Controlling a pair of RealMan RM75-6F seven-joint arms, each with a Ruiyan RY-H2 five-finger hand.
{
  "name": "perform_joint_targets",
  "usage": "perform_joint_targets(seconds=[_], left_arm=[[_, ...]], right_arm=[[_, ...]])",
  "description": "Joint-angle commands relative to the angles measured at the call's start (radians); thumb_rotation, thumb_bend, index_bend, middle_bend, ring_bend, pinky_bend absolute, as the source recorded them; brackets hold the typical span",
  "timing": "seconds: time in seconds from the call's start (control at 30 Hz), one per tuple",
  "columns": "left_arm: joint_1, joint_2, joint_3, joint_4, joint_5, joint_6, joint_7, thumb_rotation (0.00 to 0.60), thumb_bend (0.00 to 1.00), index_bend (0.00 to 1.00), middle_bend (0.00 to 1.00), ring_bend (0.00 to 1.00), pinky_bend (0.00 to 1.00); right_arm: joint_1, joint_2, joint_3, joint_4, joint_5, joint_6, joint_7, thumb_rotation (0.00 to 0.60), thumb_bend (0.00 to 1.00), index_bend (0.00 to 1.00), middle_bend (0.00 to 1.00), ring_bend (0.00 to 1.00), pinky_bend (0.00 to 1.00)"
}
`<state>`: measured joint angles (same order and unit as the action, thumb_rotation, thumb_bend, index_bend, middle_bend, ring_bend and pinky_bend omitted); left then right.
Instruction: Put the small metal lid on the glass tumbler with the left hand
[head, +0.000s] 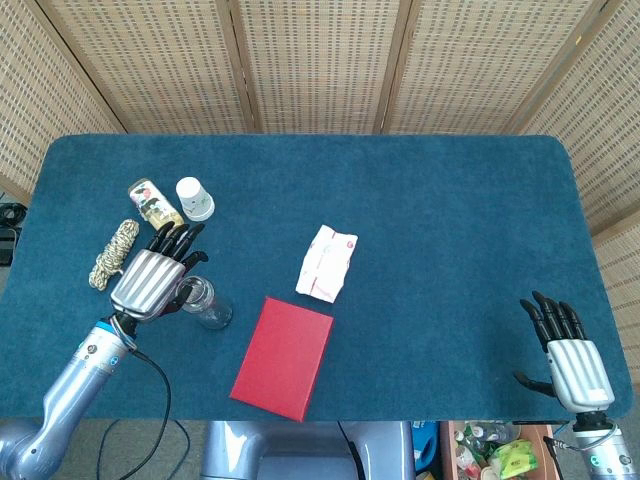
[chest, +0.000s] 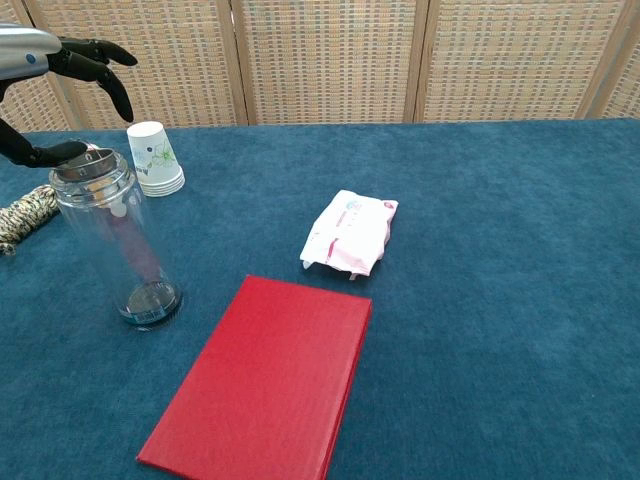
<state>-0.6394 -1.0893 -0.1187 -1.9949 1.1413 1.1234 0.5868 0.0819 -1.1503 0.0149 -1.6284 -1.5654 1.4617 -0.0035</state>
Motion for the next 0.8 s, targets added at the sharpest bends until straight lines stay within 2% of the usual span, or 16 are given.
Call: perform_joint_targets(seconds=[0.03, 0.17, 0.3, 0.5, 0.8], left_arm=[[-0.001, 0.0, 0.0, 0.001, -0.001, 0.001, 0.003, 0.6, 0.47, 0.28, 0.0, 0.0, 0.0], [-0.004, -0.001, 0.0, 0.0, -0.002, 0.003, 0.008, 0.6, 0.46, 0.28, 0.0, 0.0, 0.0], [-0.006, -0.001, -0.001, -0.001, 0.0, 0.008, 0.016, 0.6, 0.39, 0.28, 0.0, 0.0, 0.0], [-0.008, -0.001, -0.003, -0.009, -0.003, 0.015, 0.024, 0.6, 0.32, 0.27, 0.0, 0.0, 0.0], [-0.006, -0.004, -0.003, -0.011, -0.002, 0.026, 0.024, 0.6, 0.31, 0.27, 0.0, 0.0, 0.0]], right_arm=[[0.0, 0.0, 0.0, -0.001, 0.0, -0.001, -0.001, 0.6, 0.0, 0.0, 0.0, 0.0, 0.0], [0.0, 0.001, 0.0, -0.003, 0.001, 0.0, -0.002, 0.6, 0.0, 0.0, 0.0, 0.0, 0.0], [0.0, 0.001, 0.0, -0.002, 0.002, 0.0, 0.0, 0.6, 0.0, 0.0, 0.0, 0.0, 0.0], [-0.001, 0.003, 0.0, -0.002, 0.0, 0.001, 0.003, 0.6, 0.0, 0.0, 0.0, 0.0, 0.0], [-0.001, 0.002, 0.001, -0.003, 0.0, 0.001, 0.002, 0.6, 0.0, 0.0, 0.0, 0.0, 0.0]])
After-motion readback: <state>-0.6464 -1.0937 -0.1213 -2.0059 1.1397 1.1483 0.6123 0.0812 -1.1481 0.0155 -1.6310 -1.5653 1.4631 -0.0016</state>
